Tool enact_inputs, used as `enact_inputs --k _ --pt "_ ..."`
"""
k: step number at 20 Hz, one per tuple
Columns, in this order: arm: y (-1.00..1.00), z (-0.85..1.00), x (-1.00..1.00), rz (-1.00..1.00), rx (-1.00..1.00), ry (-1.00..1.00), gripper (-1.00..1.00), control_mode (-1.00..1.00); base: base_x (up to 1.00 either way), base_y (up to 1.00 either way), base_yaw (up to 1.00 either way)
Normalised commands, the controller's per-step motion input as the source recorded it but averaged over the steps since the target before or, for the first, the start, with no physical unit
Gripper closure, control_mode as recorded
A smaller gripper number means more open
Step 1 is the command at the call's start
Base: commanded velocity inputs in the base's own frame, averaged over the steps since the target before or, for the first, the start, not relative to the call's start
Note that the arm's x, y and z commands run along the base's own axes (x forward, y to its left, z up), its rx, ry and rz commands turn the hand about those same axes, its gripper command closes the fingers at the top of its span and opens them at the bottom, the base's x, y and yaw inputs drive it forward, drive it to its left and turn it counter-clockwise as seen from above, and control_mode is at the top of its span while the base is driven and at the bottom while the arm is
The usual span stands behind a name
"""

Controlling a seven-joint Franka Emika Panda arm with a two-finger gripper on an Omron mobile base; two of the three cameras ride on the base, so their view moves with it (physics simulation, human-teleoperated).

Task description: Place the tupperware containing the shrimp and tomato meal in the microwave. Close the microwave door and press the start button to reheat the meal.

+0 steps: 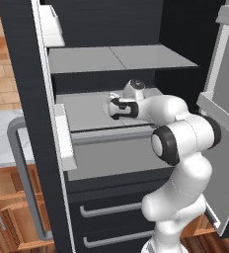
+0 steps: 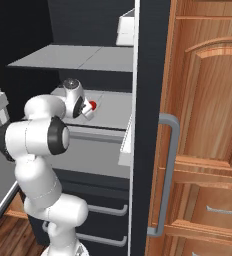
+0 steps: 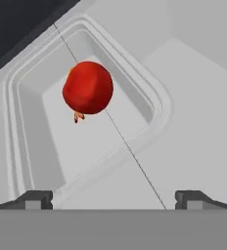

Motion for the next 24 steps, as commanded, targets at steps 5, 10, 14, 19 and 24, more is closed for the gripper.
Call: enact_inputs --k 5,10,14,19,24 --pt "0.04 -0.23 0.47 0.0 0.0 0.0 -1.0 -1.0 0.0 0.0 0.0" --pt "0.13 -0.06 0.43 0.0 0.0 0.02 -1.0 -1.0 0.0 0.0 0.0" --pt "0.2 -0.1 0.38 0.0 0.0 0.05 -1.0 -1.0 0.0 0.0 0.0" --pt "0.19 -0.12 0.41 0.0 0.0 0.06 -1.0 -1.0 0.0 0.0 0.0" --pt "0.0 -0.27 0.29 -0.02 0.0 0.04 -1.0 -1.0 0.0 0.0 0.0"
